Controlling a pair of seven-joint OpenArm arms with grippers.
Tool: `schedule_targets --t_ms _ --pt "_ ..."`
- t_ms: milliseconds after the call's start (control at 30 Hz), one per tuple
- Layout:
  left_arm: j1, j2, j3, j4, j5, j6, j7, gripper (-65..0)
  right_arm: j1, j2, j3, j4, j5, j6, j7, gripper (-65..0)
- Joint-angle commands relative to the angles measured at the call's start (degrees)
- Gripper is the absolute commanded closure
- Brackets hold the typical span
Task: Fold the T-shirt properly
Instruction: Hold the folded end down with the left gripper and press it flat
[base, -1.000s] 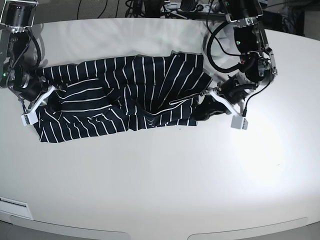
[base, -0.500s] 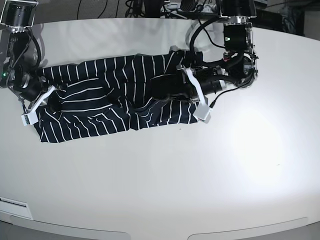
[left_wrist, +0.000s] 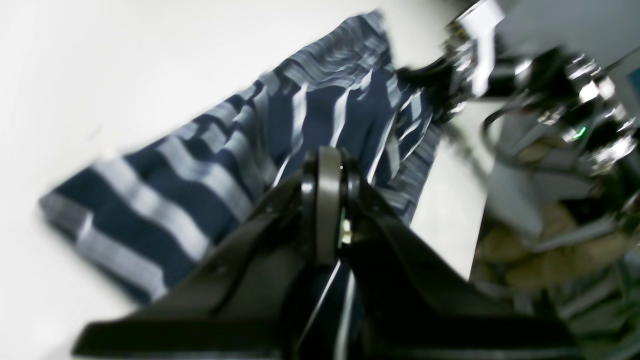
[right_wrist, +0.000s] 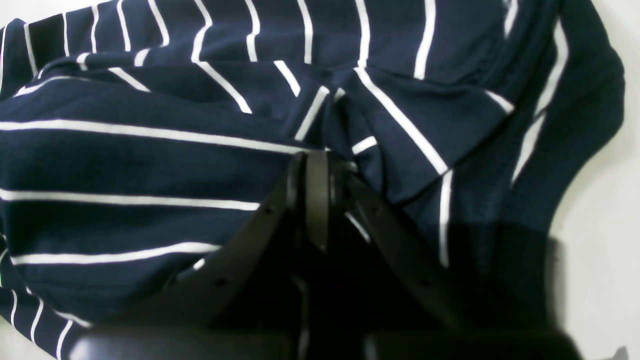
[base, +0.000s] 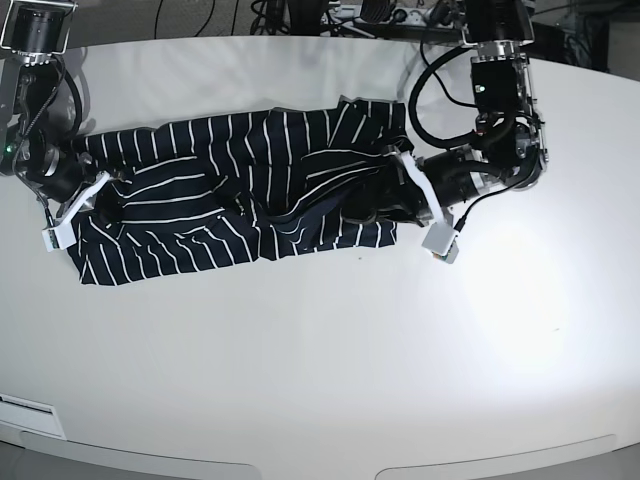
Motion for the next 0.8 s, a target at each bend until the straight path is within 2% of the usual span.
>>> schedule_targets --t_ms 0,33,133,167,200,233,433,533,567,600,667,700,767 --pt "-0.6 0.3 0.6 0.9 -2.1 -0.8 -0.3 0.0 -1.3 -0.1 -1.0 -0.9 -4.4 -0.6 -7.3 0.0" --pt "-0.5 0.3 0.9 0.9 -2.2 -0.9 0.2 -4.8 -1.2 -0.1 -1.0 -0.9 -4.4 -0.6 -7.3 0.0" --pt "0.2 0.0 2.0 0.9 -2.8 -0.9 1.4 -29.2 -1.2 -0.1 -1.0 -0.9 -4.4 -0.6 -7.3 0.0" --pt "0.3 0.0 2.1 1.0 -3.5 -0.9 2.4 -35.1 -1.2 -0.1 -1.0 -0.9 -4.4 -0.6 -7.3 0.0" --pt "0.3 0.0 2.1 1.1 -4.4 -0.9 3.7 -37.8 -1.2 -0.1 -1.0 -0.9 -4.4 -0.6 -7.3 0.0" --pt "0.3 -0.2 2.1 1.3 -5.4 -0.9 5.0 -37.9 -1.3 -0.1 -1.0 -0.9 -4.4 -0.6 -7.3 0.0" --pt "1.0 -2.8 2.3 4.3 -6.3 -0.9 6.2 -37.9 -1.3 -0.1 -1.0 -0.9 -4.6 -0.7 -7.3 0.0" --pt "1.1 -4.1 2.3 4.4 -4.4 -0.9 6.0 -37.1 -1.2 -0.1 -1.0 -0.9 -4.5 -0.7 -7.3 0.0" --pt "1.1 -4.3 2.3 4.4 -3.5 -0.9 5.6 -34.3 -1.2 -0.1 -1.0 -0.9 -4.4 -0.7 -7.3 0.0" --pt "1.1 -4.3 2.3 4.4 -2.8 -0.9 5.4 -28.1 -1.2 -0.1 -1.0 -0.9 -4.3 -0.7 -7.3 0.0" --pt "1.1 -4.3 2.3 4.4 -2.4 -0.9 5.1 -6.8 -1.2 -0.1 -1.0 -0.9 -4.3 -0.7 -7.3 0.0" --pt "1.1 -4.3 2.3 4.4 -2.5 -0.9 5.1 0.0 -1.2 -0.1 -1.0 -0.9 -4.3 -0.7 -7.3 0.0" --pt "1.1 -4.2 2.3 4.4 -2.5 -0.9 4.9 0.0 -1.3 -0.1 -1.0 -0.9 -4.4 -0.7 -7.3 0.0"
